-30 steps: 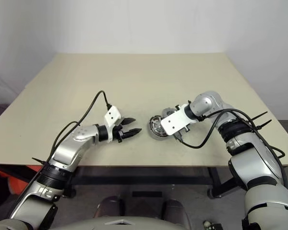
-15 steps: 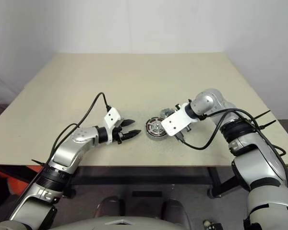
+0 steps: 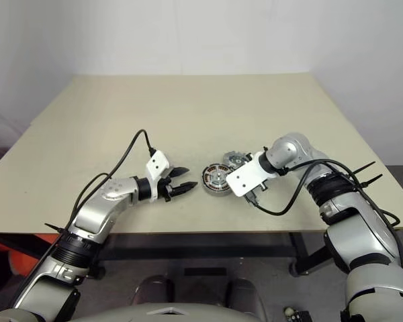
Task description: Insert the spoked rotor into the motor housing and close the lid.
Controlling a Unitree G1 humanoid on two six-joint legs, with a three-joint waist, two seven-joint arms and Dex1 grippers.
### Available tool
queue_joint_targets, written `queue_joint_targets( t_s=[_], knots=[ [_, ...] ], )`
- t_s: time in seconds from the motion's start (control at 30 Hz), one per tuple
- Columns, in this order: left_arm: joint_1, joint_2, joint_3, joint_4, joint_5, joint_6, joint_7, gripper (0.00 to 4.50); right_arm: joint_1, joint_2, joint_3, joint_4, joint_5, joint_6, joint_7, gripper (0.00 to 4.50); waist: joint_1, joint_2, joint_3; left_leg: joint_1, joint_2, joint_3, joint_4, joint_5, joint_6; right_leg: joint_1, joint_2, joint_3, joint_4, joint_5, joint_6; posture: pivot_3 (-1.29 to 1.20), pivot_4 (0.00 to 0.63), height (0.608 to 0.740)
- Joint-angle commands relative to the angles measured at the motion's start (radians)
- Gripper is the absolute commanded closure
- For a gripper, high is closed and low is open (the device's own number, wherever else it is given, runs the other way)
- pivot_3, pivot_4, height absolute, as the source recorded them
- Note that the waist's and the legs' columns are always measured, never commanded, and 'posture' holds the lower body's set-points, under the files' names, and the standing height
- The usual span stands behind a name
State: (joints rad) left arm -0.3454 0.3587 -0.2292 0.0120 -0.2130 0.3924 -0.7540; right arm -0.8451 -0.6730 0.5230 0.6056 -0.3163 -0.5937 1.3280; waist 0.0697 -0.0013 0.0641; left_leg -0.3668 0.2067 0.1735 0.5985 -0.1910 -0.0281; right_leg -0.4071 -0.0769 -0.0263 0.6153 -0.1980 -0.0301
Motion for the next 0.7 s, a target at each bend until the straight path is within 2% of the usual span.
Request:
queue_joint_targets(
  t_s=[0.03,0.23,0.4,0.47,0.7],
  knots=[
    [0.002,-0.002,0.015,-0.039,0.000,-0.003,0.009,1.70,-0.035,0.004,-0.004,0.020,-0.007,-0.019,-0.004,2.51,0.000,0.000,0.000,0.000,0.000,0.000,0.000,0.000,0.000,0.000,0.000,0.000,0.000,0.000,0.000,0.00,0.000,0.740],
    [0.002,-0.005,0.016,-0.033,0.002,-0.008,0.017,1.70,-0.059,0.040,0.009,0.073,-0.032,-0.056,-0.019,2.51,-0.001,0.000,0.000,0.000,0.000,0.000,0.000,0.000,0.000,0.000,0.000,0.000,0.000,0.000,0.000,0.00,0.000,0.740],
    [0.008,-0.010,0.014,-0.032,0.006,-0.010,0.030,1.70,-0.068,0.049,-0.003,0.076,-0.019,-0.084,-0.024,4.11,-0.003,-0.001,0.000,0.001,0.000,0.000,0.000,0.000,0.000,0.000,0.001,0.000,0.000,0.000,0.000,0.00,0.000,0.740],
    [0.010,-0.013,0.015,-0.031,0.007,-0.010,0.034,1.70,-0.071,0.055,-0.013,0.078,-0.009,-0.086,-0.028,4.49,-0.002,0.000,0.000,0.001,0.000,0.000,0.000,0.000,0.000,0.000,0.001,0.000,0.000,0.000,0.000,0.00,0.000,0.740],
    [0.018,-0.020,0.021,-0.021,0.014,-0.019,0.051,1.70,-0.087,0.058,-0.040,0.088,0.006,-0.064,-0.056,4.49,-0.003,0.000,0.000,0.000,0.000,0.000,0.000,0.000,0.000,-0.001,0.001,0.000,0.000,0.000,0.000,0.00,0.000,0.740]
  ],
)
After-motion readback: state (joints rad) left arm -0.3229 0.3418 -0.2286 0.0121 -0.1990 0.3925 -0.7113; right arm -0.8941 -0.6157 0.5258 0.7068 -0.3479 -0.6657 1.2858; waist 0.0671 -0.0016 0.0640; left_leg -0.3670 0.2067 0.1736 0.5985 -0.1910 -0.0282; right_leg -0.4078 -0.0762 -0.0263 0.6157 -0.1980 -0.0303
